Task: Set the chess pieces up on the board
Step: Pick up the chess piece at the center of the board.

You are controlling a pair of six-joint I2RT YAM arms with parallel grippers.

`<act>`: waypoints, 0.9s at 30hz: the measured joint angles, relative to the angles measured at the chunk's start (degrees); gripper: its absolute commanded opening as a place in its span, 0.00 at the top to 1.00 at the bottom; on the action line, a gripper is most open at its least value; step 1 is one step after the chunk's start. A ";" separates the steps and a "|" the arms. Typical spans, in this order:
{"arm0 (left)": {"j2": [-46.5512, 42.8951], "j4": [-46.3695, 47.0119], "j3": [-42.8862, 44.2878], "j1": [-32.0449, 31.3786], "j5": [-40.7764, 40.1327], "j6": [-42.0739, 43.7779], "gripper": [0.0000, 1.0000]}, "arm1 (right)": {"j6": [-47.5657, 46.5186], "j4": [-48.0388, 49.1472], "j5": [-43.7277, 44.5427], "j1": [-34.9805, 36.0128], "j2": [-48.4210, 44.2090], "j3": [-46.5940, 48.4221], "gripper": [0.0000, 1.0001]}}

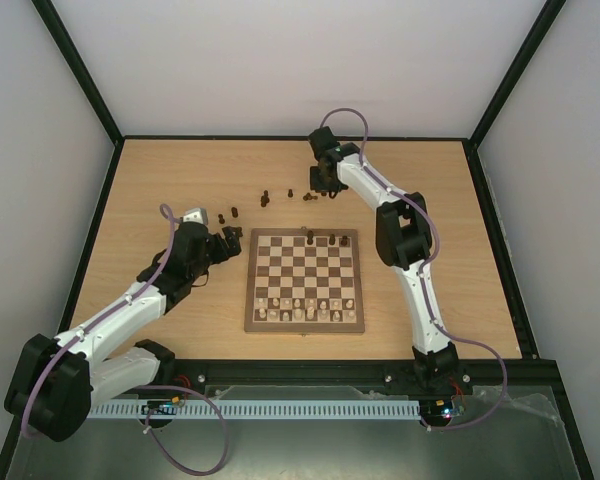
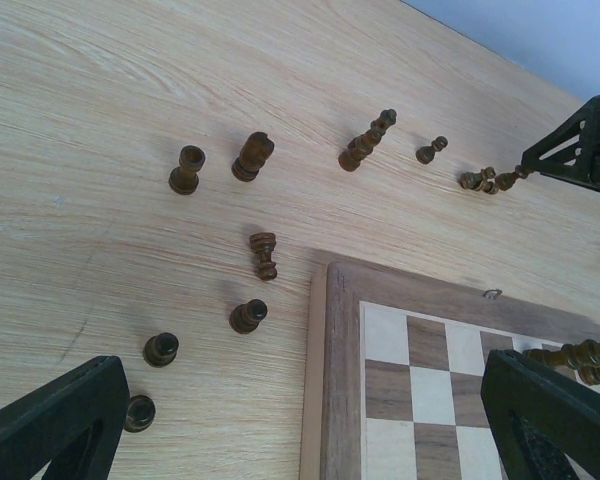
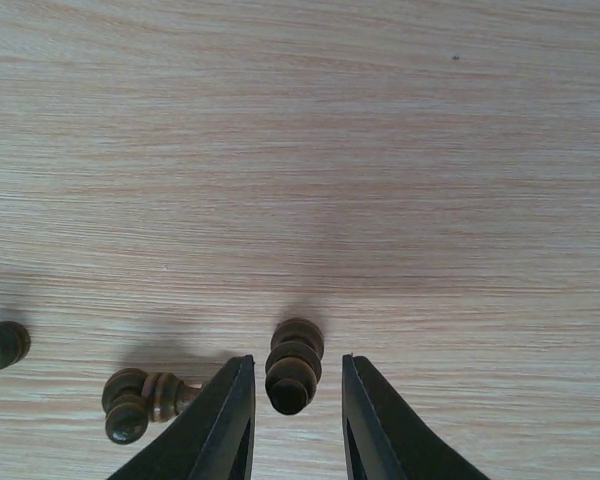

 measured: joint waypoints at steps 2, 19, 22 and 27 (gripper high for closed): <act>0.00 0.00 -0.02 0.00 0.02 0.00 0.01 | 0.00 0.00 0.07 0.00 0.35 0.00 0.77; 0.00 0.22 -0.26 0.00 0.61 0.00 0.01 | -0.04 -0.11 1.05 0.00 1.33 0.22 0.92; 0.00 0.24 -0.26 0.00 0.70 0.00 0.01 | -0.04 0.13 1.55 0.31 -1.38 -3.26 0.92; 0.00 0.26 -0.26 0.00 1.22 0.00 0.01 | 0.04 0.39 2.58 1.66 -13.55 -16.35 0.91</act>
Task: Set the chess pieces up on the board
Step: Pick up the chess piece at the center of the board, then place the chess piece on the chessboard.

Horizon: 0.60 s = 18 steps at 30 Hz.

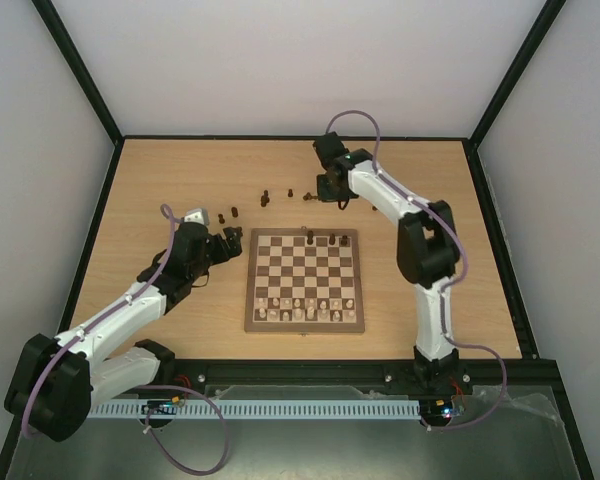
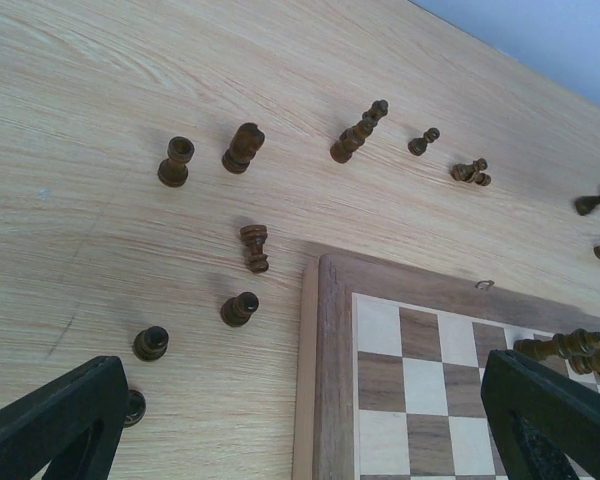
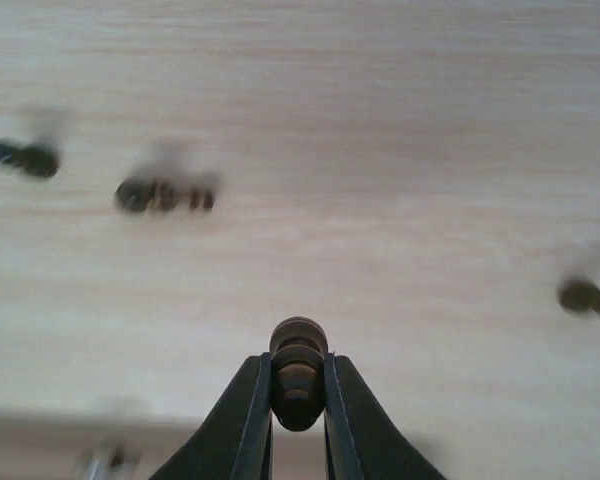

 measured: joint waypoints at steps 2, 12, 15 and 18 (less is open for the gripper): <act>0.00 0.00 0.00 0.00 0.13 0.00 0.00 | 0.11 0.98 -0.13 1.18 -6.88 -6.03 0.91; -0.72 -0.11 0.00 0.04 0.72 0.02 0.01 | 1.40 3.85 -3.23 8.55 -25.66 -25.77 0.90; -1.53 -0.11 0.00 0.04 0.72 0.00 0.01 | 1.95 4.04 -4.11 9.81 -25.83 -29.11 0.89; -1.84 -0.11 0.00 0.04 0.76 0.02 0.00 | 2.38 4.09 -4.44 10.80 -25.83 -30.42 0.89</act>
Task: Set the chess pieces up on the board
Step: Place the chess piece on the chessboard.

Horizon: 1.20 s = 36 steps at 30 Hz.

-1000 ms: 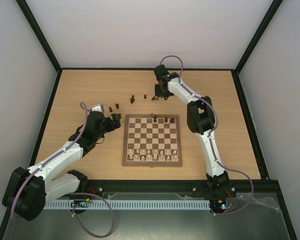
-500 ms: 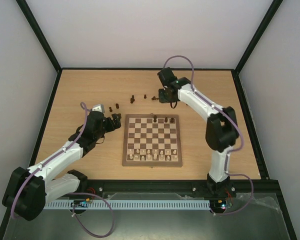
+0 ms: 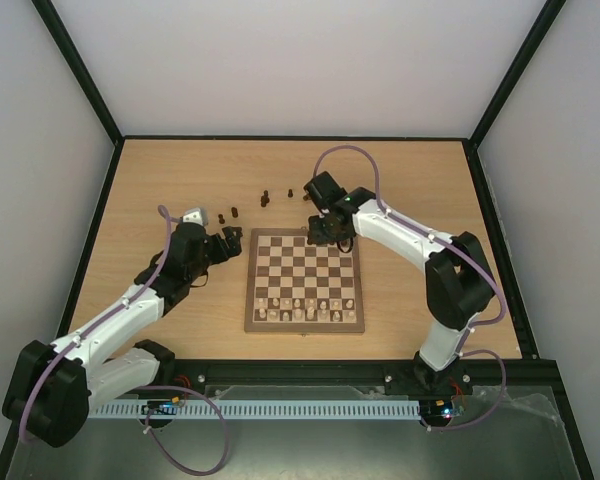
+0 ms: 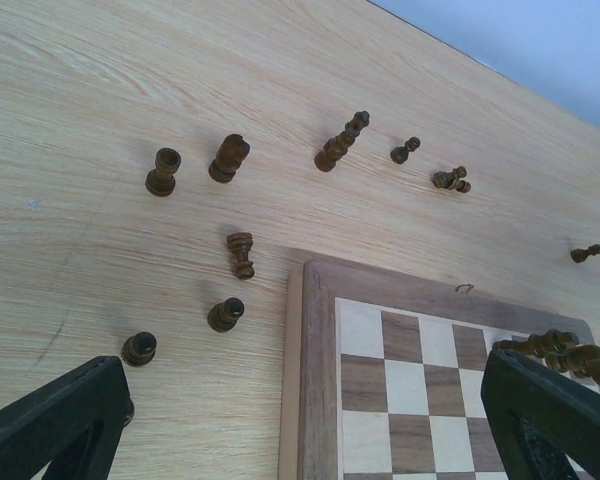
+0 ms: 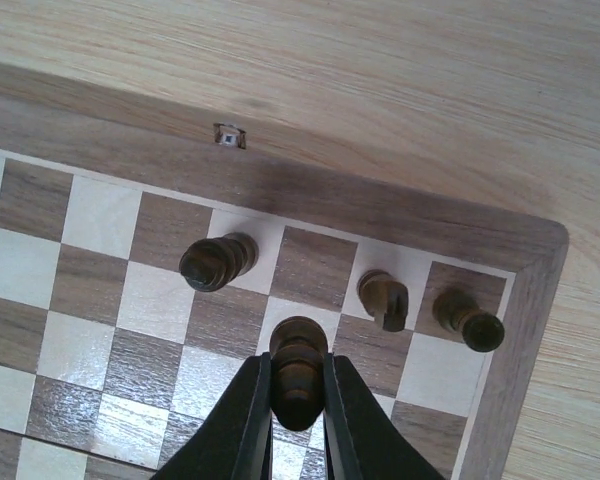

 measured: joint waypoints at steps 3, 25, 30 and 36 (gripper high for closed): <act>-0.07 -0.09 0.00 0.00 0.13 0.00 0.01 | 0.44 0.52 -0.07 0.66 0.00 -0.48 0.89; -0.63 -0.22 -0.31 0.00 0.20 -0.02 0.00 | 1.38 3.04 2.10 1.07 6.05 -0.11 0.88; -0.63 -0.22 -0.31 0.00 0.17 -0.02 0.01 | 1.42 3.34 2.93 1.07 7.15 0.48 0.88; -0.63 -0.22 -0.33 0.00 0.17 -0.02 0.01 | 1.44 3.52 3.56 1.07 8.24 1.33 0.87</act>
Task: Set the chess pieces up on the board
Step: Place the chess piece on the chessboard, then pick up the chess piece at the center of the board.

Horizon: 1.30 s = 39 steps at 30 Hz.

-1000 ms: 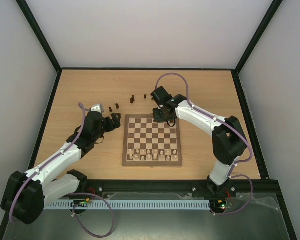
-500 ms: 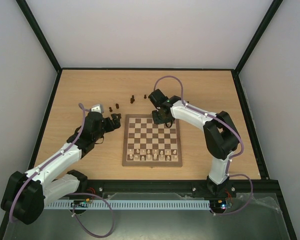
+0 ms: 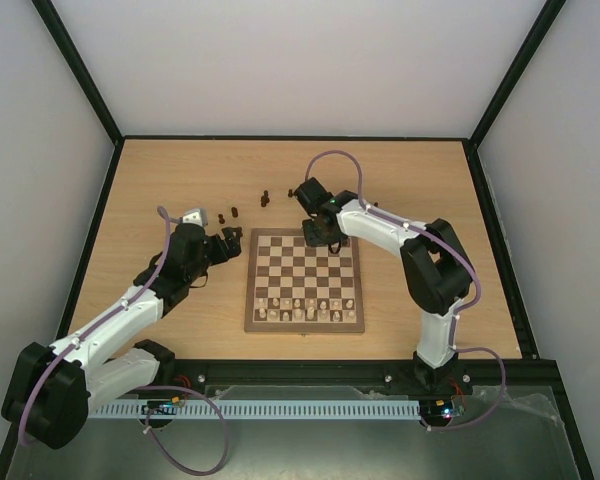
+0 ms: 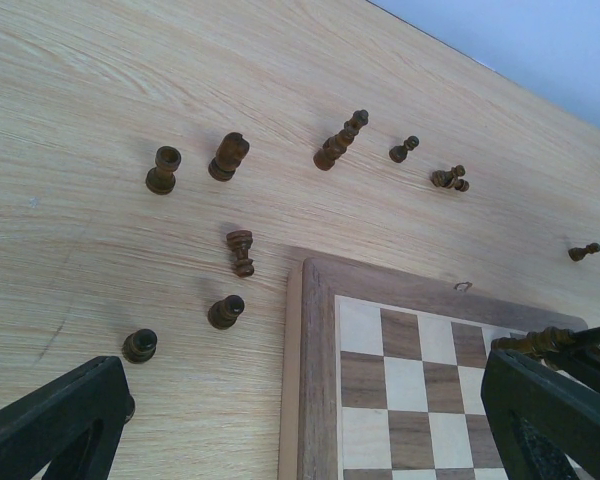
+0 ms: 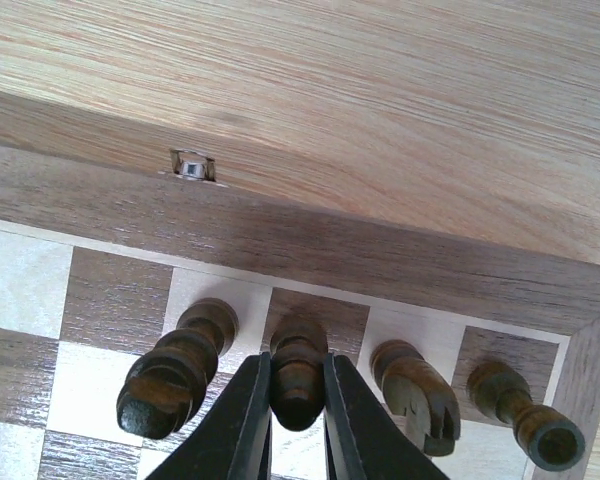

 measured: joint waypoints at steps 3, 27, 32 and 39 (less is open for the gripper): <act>0.00 0.00 0.00 0.00 0.02 0.00 0.01 | 0.02 0.04 0.39 0.00 0.09 0.22 0.84; 0.00 0.02 0.00 0.00 0.39 0.00 0.01 | 0.20 -0.39 1.07 0.00 -0.55 0.46 0.50; 0.00 0.02 -0.02 0.00 0.42 0.00 0.01 | -0.09 -2.27 1.55 0.00 -2.80 4.22 0.28; 0.00 0.02 -0.09 0.00 0.39 0.00 0.00 | -1.07 -2.86 0.74 -0.72 -4.44 15.19 0.23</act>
